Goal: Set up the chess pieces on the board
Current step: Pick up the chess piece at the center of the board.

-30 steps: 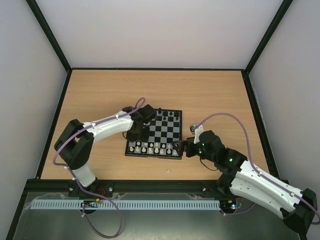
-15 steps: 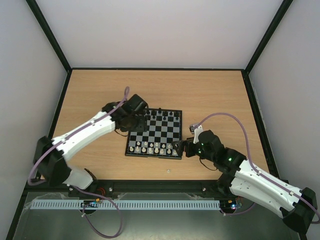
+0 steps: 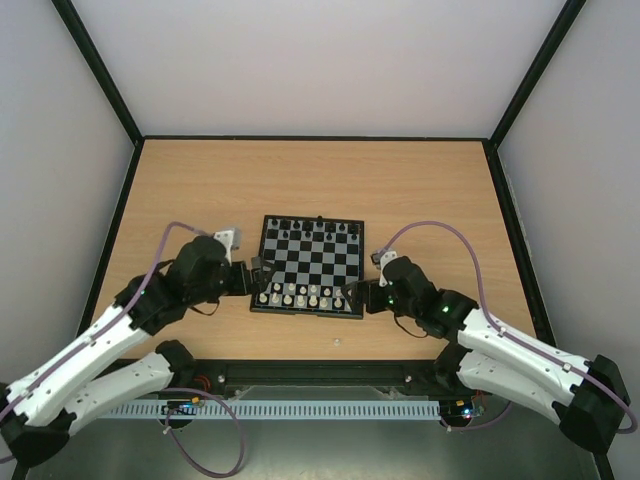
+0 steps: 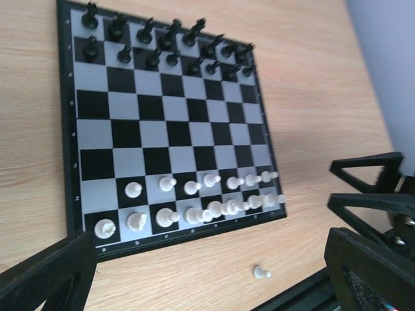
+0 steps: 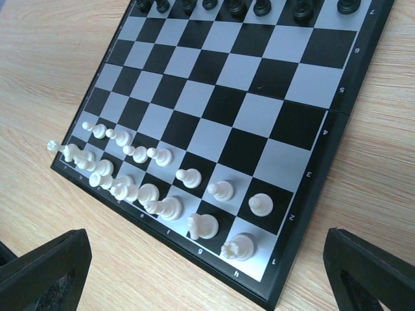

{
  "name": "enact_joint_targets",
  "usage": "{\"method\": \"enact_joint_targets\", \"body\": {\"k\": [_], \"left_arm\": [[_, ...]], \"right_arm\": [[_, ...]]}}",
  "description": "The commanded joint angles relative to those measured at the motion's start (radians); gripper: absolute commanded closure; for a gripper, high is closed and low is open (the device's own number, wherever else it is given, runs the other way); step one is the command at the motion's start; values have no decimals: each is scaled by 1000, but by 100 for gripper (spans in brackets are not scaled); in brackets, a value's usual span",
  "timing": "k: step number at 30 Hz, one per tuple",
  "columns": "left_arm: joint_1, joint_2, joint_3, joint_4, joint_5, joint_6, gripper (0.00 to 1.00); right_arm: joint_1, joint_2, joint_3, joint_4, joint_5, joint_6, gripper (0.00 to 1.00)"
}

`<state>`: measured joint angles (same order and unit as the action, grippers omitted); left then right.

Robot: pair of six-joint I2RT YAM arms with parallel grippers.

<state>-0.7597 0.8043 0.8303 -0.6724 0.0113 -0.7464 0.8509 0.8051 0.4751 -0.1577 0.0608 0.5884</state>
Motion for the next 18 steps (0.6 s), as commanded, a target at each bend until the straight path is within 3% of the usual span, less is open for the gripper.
{"method": "enact_joint_targets", "body": {"k": [1, 6, 9, 18], "left_arm": [[-16, -124, -73, 94, -5, -26, 1], [-18, -275, -167, 188, 7, -21, 1], [-18, -336, -192, 191, -7, -6, 1], [-18, -421, -193, 185, 28, 11, 1]], "right_arm": [[2, 17, 81, -77, -39, 25, 1], [44, 49, 115, -161, -85, 87, 1], [132, 104, 137, -200, -62, 131, 1], [481, 462, 303, -420, 260, 323, 11]]}}
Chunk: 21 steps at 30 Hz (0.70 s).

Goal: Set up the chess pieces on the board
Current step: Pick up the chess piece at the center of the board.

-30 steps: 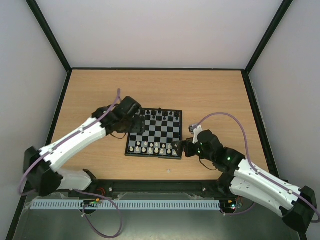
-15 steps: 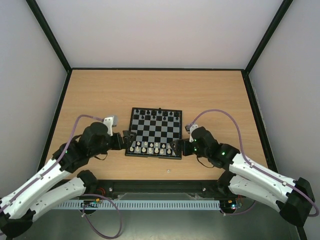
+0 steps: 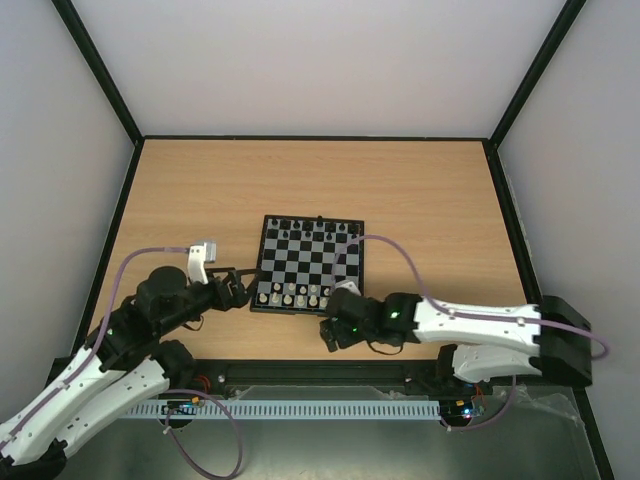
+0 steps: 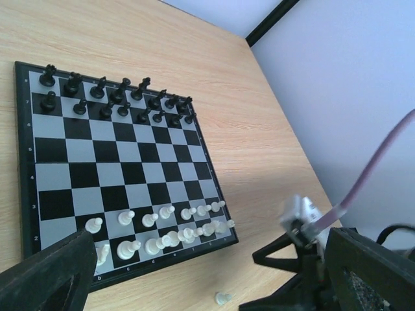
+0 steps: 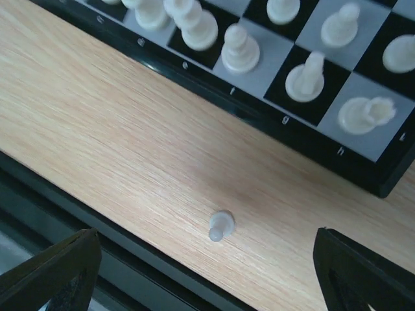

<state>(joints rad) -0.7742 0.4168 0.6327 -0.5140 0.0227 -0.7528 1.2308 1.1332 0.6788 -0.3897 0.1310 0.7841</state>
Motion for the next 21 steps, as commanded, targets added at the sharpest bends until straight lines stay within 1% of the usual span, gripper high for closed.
{"method": "enact_joint_targets", "body": {"k": [1, 3, 5, 9, 10, 13, 17, 21], "left_arm": [[-4, -44, 8, 21, 14, 21, 1], [-5, -69, 9, 16, 13, 24, 1], [-5, -89, 6, 18, 21, 25, 1], [-4, -93, 7, 19, 26, 27, 1], [-4, -93, 7, 20, 27, 26, 1], [-4, -93, 4, 25, 27, 28, 1], [-4, -99, 4, 31, 35, 29, 1], [-5, -115, -5, 35, 37, 31, 1]], "right_arm": [[122, 175, 127, -217, 217, 147, 13], [144, 254, 169, -252, 244, 173, 21], [148, 315, 191, -263, 257, 191, 27], [148, 366, 217, -263, 259, 201, 50], [148, 371, 220, -263, 252, 201, 52], [148, 367, 214, -263, 225, 204, 54], [137, 328, 168, -184, 112, 162, 55], [128, 308, 151, -184, 79, 148, 57]]}}
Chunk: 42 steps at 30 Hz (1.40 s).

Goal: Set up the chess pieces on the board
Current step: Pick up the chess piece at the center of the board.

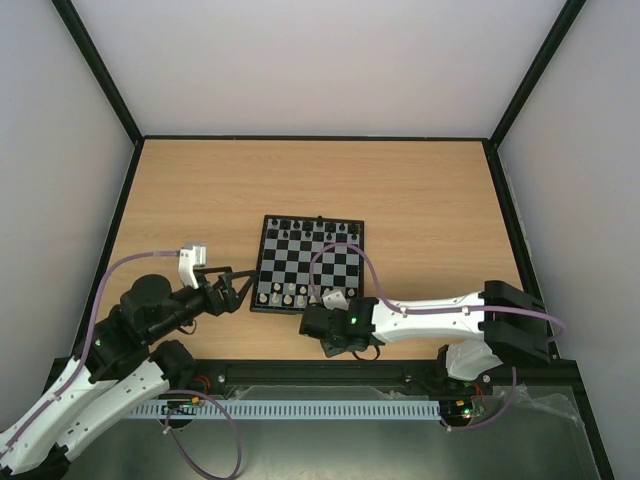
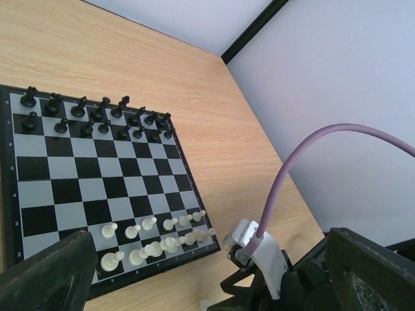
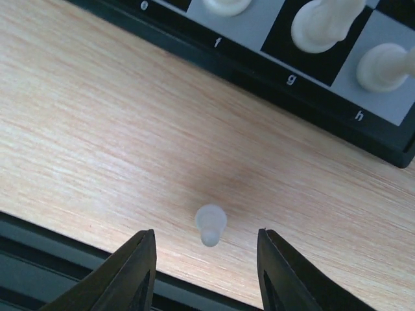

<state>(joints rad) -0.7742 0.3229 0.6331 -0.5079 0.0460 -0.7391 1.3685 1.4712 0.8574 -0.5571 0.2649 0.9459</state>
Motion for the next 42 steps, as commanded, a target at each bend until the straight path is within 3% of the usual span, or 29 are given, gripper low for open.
{"method": "enact_joint_targets", "body": {"k": [1, 10, 28, 42], "left_arm": [[-4, -18, -6, 29, 16, 19, 1], [-4, 30, -20, 64, 28, 17, 1], [-4, 55, -48, 92, 17, 13, 1], [-3, 59, -48, 91, 12, 17, 1]], "right_arm": [[-16, -35, -35, -13, -67, -19, 59], [-67, -82, -136, 37, -144, -62, 68], [-82, -6, -85, 82, -191, -170, 69], [-97, 58, -30, 74, -175, -197, 88]]}}
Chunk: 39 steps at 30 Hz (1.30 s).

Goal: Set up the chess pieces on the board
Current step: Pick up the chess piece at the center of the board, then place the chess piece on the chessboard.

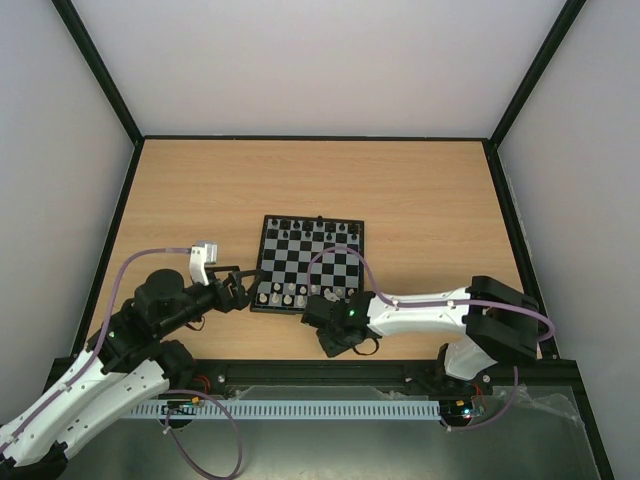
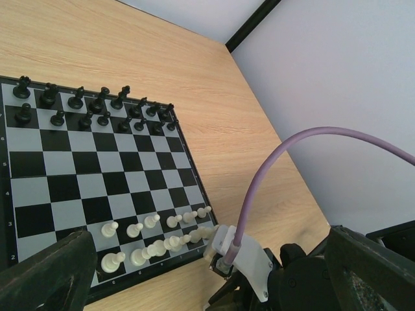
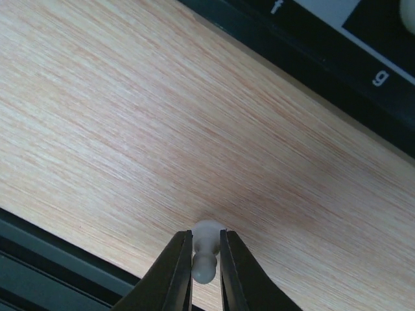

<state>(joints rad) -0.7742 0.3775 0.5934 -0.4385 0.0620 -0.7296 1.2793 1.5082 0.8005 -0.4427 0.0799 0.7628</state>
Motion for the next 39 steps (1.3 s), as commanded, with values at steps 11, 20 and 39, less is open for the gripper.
{"method": "enact_joint_targets", "body": {"k": [11, 20, 39], "left_arm": [[-5, -22, 25, -18, -46, 7, 1], [-4, -148, 72, -54, -79, -16, 1], [-4, -329, 241, -190, -180, -37, 1]], "right_arm": [[-8, -19, 156, -145, 68, -34, 98], [-32, 133, 429, -209, 75, -139, 99], [-154, 608, 1022, -337, -42, -303, 99]]}}
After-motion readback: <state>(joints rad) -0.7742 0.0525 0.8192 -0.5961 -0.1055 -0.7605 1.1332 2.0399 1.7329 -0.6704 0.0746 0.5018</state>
